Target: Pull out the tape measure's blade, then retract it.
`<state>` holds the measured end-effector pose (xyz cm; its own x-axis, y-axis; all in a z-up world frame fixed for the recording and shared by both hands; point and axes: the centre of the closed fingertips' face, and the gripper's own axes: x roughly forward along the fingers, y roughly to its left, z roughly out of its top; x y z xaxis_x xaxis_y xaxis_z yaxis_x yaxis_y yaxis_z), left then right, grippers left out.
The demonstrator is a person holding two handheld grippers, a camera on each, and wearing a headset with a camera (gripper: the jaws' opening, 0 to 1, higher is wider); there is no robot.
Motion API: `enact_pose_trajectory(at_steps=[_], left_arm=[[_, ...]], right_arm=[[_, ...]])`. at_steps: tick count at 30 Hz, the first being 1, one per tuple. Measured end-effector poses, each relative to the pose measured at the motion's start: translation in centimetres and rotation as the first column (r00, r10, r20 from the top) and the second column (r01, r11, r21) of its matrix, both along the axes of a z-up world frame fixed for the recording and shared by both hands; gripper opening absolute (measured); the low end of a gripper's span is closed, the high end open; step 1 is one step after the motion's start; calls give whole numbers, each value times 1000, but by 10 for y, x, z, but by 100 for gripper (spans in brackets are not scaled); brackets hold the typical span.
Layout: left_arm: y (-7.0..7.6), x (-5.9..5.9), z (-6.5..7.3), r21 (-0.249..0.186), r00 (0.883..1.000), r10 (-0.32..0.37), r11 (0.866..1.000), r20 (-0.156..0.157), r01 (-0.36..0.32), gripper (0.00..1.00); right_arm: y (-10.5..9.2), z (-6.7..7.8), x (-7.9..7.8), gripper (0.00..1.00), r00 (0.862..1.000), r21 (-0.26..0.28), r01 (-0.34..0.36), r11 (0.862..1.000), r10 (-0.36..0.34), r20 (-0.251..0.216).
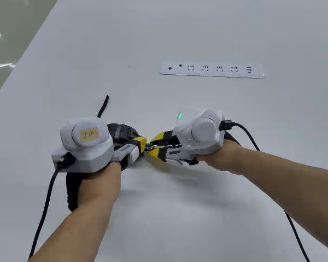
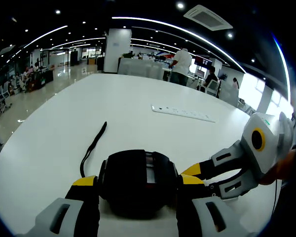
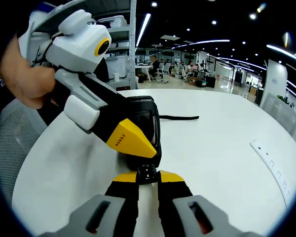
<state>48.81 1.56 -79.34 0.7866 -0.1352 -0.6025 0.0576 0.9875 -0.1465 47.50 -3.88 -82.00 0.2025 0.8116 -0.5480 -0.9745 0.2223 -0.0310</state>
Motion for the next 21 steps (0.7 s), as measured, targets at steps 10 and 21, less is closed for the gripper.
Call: enact_pose_trajectory(at_steps=[10, 21], left_arm=[[0, 0, -1, 2, 1000, 0, 1000, -2, 0, 60], [-3, 0, -4, 46, 1000, -14, 999, -4, 14, 62]], right_arm=[[1, -1, 0, 13, 1000, -12, -1, 1000, 1, 4], [2, -7, -3, 14, 1000, -46, -4, 999, 5, 17]])
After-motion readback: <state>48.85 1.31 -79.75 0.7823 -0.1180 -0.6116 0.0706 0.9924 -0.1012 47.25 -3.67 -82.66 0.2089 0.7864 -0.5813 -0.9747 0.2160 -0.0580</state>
